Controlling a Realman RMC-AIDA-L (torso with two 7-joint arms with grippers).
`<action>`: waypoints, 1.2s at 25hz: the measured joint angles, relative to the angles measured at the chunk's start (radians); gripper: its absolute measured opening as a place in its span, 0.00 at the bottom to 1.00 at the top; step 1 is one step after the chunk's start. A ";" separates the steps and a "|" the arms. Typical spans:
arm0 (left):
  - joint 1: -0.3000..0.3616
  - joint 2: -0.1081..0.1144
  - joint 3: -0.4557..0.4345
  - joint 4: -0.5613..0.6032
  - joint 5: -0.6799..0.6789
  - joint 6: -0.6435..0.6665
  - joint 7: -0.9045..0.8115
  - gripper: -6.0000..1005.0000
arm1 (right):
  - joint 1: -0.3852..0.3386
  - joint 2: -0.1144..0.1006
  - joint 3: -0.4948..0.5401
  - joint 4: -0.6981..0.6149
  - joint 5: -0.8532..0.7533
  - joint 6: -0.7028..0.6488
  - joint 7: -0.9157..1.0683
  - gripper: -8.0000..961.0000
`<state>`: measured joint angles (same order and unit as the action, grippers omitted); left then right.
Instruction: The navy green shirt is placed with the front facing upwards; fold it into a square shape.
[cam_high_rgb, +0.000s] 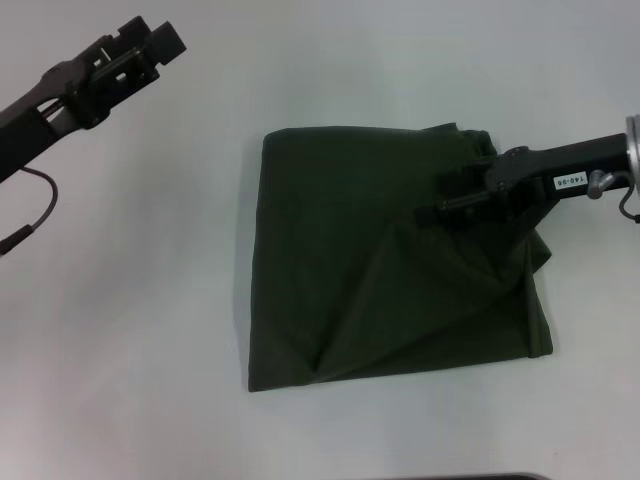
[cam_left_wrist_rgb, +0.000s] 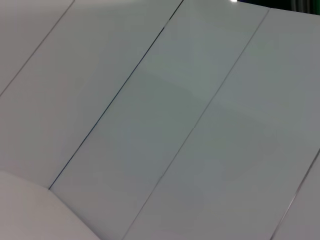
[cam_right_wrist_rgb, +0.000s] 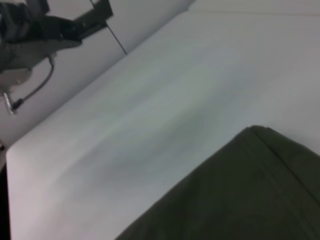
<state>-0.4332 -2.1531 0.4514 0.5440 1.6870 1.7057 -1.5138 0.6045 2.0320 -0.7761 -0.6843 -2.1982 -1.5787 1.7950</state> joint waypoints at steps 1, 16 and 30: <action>0.001 -0.001 0.000 -0.001 -0.001 0.000 0.000 0.90 | 0.001 0.002 -0.002 0.000 -0.005 0.012 -0.001 0.94; 0.011 -0.007 0.004 -0.004 -0.003 0.007 0.000 0.90 | 0.011 0.021 -0.099 0.009 -0.011 0.086 0.000 0.86; 0.008 -0.007 0.002 -0.004 -0.003 0.000 0.000 0.90 | 0.011 0.023 -0.101 0.004 -0.041 0.067 0.005 0.49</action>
<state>-0.4247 -2.1597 0.4535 0.5400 1.6838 1.7056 -1.5139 0.6159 2.0552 -0.8772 -0.6803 -2.2391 -1.5120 1.8002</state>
